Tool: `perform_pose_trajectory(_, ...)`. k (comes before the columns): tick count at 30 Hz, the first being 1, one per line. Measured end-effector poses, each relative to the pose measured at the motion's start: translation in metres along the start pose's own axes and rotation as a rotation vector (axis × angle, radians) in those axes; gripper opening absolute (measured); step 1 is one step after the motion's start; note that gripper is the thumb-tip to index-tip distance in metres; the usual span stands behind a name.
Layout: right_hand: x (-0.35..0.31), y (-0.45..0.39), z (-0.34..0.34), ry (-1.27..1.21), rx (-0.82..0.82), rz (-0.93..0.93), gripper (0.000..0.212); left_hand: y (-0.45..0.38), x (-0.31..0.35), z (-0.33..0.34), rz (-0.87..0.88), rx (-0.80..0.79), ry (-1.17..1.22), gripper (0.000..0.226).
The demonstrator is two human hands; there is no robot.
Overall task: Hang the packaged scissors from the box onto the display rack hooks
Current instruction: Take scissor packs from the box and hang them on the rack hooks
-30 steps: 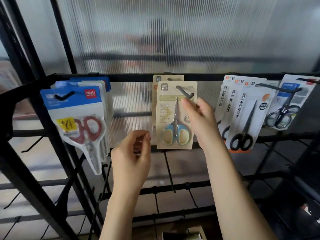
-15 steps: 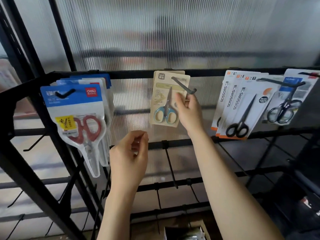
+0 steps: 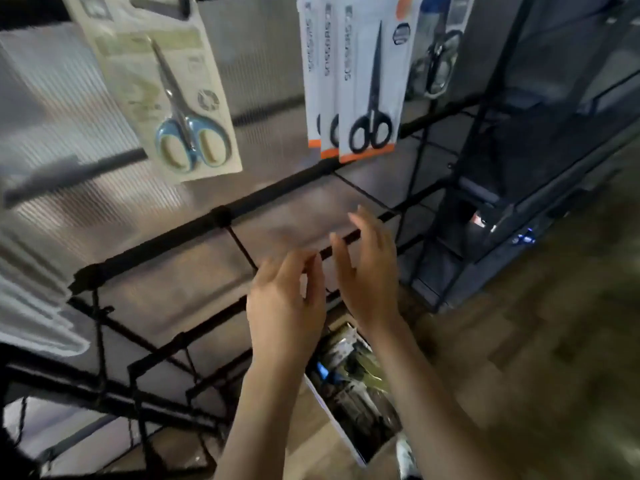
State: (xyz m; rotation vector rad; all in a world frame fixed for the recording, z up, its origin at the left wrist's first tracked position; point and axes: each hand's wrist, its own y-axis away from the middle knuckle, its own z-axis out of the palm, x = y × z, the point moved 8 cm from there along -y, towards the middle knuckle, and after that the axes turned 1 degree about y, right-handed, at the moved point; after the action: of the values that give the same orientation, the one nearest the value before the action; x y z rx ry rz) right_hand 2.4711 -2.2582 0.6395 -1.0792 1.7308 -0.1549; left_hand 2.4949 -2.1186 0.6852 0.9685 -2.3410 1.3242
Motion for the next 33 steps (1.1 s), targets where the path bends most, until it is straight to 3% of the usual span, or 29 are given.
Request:
perform_pose_trajectory(4,0.069,0.056,-0.02,0.277,-0.011,0.108,0.052,0.047,0.001,0.068,0.018,-0.095,-0.031,0.019)
perform_pose_trajectory(10,0.18,0.146,-0.039,0.491,-0.202,0.293,0.047,0.141,-0.029,0.172,-0.094,-0.403,-0.072,0.03)
perform_pose_trajectory(13,0.226,0.186,-0.029,0.521,-0.327,0.343,0.047,0.192,-0.057,0.218,-0.188,-0.605,-0.164,0.043)
perform_pose_trajectory(20,0.36,0.281,0.039,0.61,-0.711,0.415,0.05,0.303,-0.147,0.317,-0.353,-0.954,-0.297,0.048)
perform_pose_trajectory(26,0.456,0.349,0.11,0.65,-0.855,0.451,0.073,0.374,-0.231,0.406,-0.275,-1.104,-0.396,0.061)
perform_pose_trajectory(29,0.499,0.376,0.152,0.626,-0.843,0.457,0.074,0.406,-0.273,0.447,-0.21,-1.096,-0.436,0.06)
perform_pose_trajectory(33,0.548,0.408,0.214,0.581,-0.861,0.406,0.067,0.448,-0.334,0.498,-0.078,-1.215,-0.589,0.063)
